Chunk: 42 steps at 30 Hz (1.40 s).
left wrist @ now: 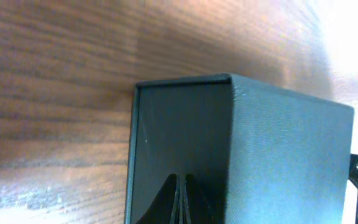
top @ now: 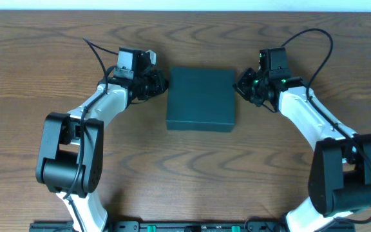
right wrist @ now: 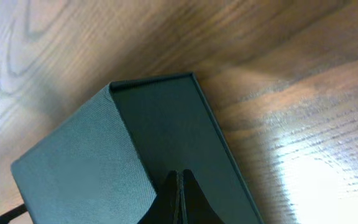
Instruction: Pack container
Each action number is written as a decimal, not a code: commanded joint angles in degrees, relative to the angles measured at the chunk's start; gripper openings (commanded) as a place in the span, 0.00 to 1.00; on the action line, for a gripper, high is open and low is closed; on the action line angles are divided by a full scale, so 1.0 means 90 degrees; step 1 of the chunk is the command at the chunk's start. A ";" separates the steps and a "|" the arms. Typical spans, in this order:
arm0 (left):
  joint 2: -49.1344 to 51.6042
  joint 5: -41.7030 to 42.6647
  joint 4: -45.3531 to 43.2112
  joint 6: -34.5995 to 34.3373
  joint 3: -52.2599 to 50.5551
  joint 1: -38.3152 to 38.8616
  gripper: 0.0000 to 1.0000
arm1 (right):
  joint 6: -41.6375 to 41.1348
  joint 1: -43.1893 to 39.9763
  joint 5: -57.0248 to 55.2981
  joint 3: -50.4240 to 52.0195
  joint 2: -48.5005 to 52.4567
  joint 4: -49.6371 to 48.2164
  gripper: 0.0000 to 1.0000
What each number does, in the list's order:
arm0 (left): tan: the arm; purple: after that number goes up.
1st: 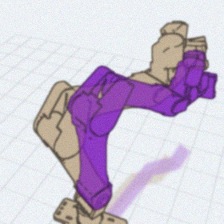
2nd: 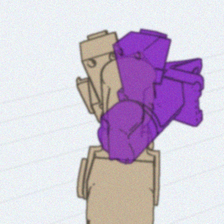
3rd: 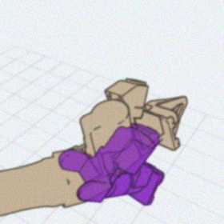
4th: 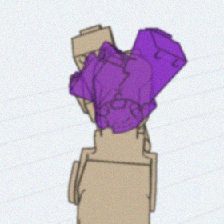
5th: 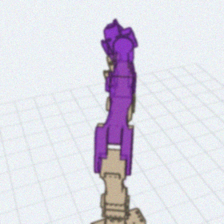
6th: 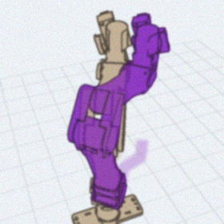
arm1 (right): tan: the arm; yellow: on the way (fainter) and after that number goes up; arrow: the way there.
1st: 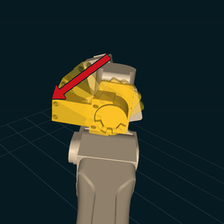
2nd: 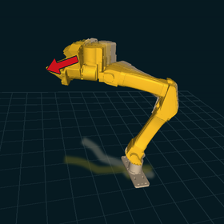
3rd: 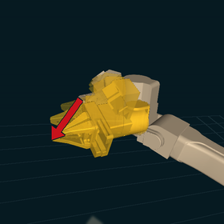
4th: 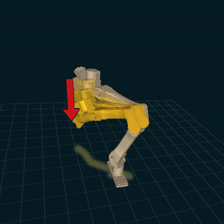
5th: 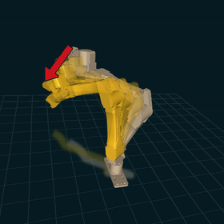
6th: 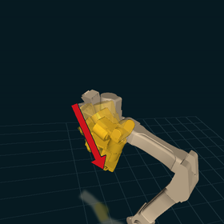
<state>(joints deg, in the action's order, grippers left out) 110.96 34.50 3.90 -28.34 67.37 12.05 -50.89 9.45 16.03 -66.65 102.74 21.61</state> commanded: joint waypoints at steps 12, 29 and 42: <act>0.0104 -0.0070 -0.0277 -0.0233 0.0454 0.0078 0.06 | -0.0180 0.0151 0.0522 0.0000 0.0631 -0.1027 0.02; 0.0126 -0.0287 -0.0471 -0.0335 0.0583 0.0083 0.06 | -0.0197 -0.0036 0.0410 -0.0007 0.0658 -0.1729 0.02; 0.0138 -0.0692 -0.0488 -0.0410 0.0580 0.0367 0.06 | -0.0202 -0.0185 0.0413 -0.0010 0.0658 -0.2030 0.02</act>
<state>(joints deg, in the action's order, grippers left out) 111.33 27.55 -0.10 -31.57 70.54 13.58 -52.18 7.25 17.17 -66.57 108.38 3.88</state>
